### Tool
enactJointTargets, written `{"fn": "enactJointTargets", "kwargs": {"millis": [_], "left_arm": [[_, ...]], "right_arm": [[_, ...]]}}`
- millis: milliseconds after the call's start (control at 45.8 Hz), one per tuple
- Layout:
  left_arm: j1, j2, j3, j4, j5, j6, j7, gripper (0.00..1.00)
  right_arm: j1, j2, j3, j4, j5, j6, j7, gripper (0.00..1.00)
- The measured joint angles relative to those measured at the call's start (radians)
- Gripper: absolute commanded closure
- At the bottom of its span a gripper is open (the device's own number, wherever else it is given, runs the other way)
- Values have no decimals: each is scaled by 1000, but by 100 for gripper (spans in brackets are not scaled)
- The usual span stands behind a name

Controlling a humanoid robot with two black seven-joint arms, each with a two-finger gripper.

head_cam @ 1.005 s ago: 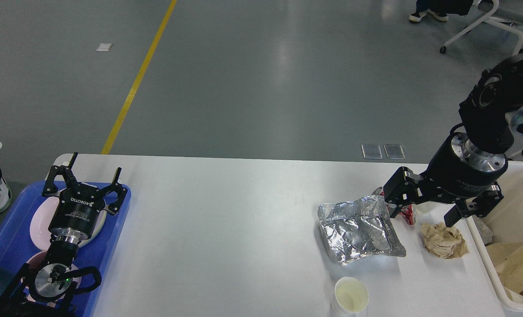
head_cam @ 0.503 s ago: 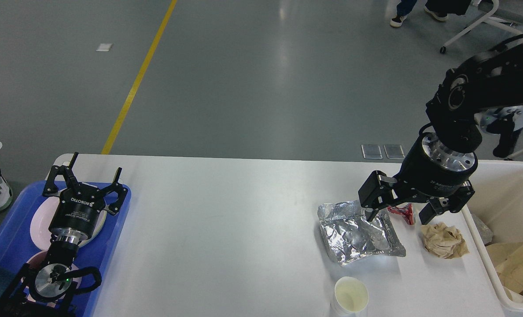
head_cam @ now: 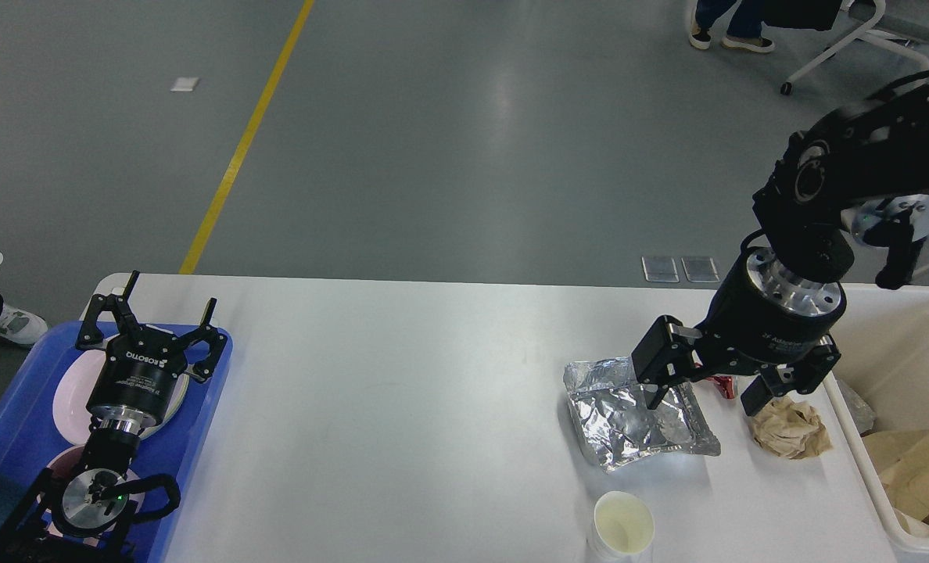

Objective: Tidy desktop
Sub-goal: 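Lower the right gripper toward the remaining paper cup near the robot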

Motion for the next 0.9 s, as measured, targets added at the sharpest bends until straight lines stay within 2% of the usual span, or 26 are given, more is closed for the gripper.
{"fn": "enactJointTargets", "kwargs": {"millis": [328,437,568,721,896], "left_arm": [[0,1,0,0,0,0,-1,4],[0,1,0,0,0,0,-1,4],[0,0,0,0,0,0,-1,4],[0,0,0,0,0,0,-1,4],[0,0,0,0,0,0,0,4]], "right_arm": [[-151,31,157,26,-7,-43,-5,0],[-222,39,206,26,-8,-74,-6,7],[-314,64,223,23,-24,-181,-6,13],[-417,80,195,18,-132,-345,-31,12],[-473,69,165,3,-218,-400,-59,11]]}}
